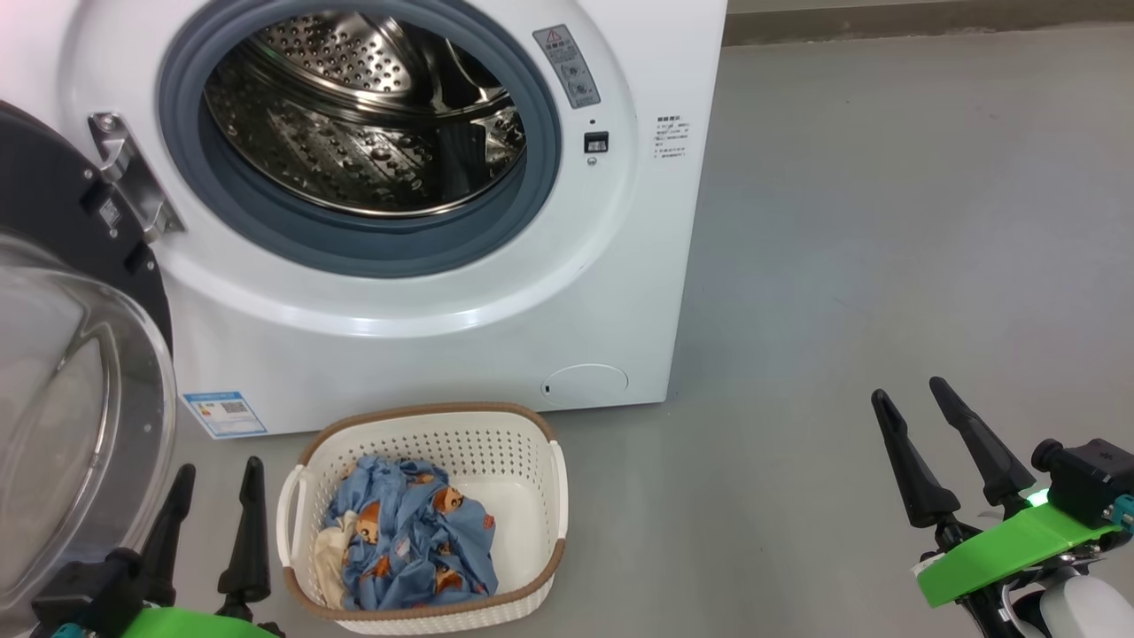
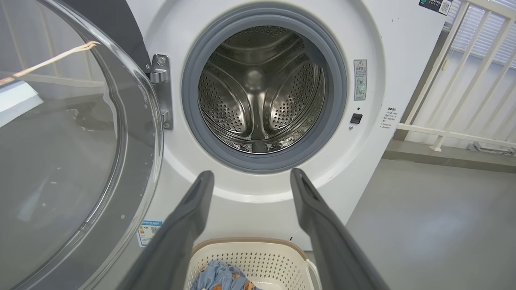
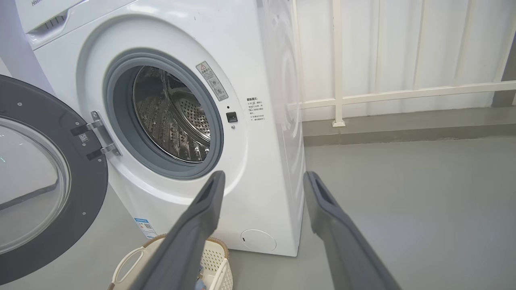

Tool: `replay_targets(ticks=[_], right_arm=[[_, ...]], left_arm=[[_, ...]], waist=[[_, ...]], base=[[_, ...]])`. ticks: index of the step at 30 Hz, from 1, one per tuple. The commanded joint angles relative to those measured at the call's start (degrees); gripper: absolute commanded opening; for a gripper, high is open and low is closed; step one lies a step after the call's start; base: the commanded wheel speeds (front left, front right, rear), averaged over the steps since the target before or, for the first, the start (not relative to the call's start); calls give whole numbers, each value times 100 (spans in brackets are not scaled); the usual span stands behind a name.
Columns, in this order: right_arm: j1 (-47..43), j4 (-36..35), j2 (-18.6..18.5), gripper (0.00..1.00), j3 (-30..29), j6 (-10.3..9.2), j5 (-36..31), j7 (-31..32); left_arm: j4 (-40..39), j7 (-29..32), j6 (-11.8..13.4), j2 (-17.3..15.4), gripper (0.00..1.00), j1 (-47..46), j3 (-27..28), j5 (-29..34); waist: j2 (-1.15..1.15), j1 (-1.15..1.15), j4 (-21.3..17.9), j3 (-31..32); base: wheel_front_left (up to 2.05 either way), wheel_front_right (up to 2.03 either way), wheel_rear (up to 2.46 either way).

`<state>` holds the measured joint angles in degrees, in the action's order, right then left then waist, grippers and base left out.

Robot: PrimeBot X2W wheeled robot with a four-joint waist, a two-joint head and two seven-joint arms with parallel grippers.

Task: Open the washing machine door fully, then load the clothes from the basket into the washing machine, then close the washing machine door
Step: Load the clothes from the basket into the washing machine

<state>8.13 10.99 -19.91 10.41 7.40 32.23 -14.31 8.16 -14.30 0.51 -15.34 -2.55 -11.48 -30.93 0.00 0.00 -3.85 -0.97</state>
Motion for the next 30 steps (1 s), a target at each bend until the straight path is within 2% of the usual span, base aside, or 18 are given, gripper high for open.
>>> replay_targets(ticks=[1,30], right_arm=[[81,-140,-86,100,95,9,-43,-69],[71,-150,-91,100,127,9,-35,-69]], left_arm=[[-97,-69,50,-158,100,-219,191,-18],[-87,-69,92,-194,100,-232,134,-70]], waist=[[0,0,2,-1],[0,0,19,-26]], base=[[60,-60,0],[60,-60,0]])
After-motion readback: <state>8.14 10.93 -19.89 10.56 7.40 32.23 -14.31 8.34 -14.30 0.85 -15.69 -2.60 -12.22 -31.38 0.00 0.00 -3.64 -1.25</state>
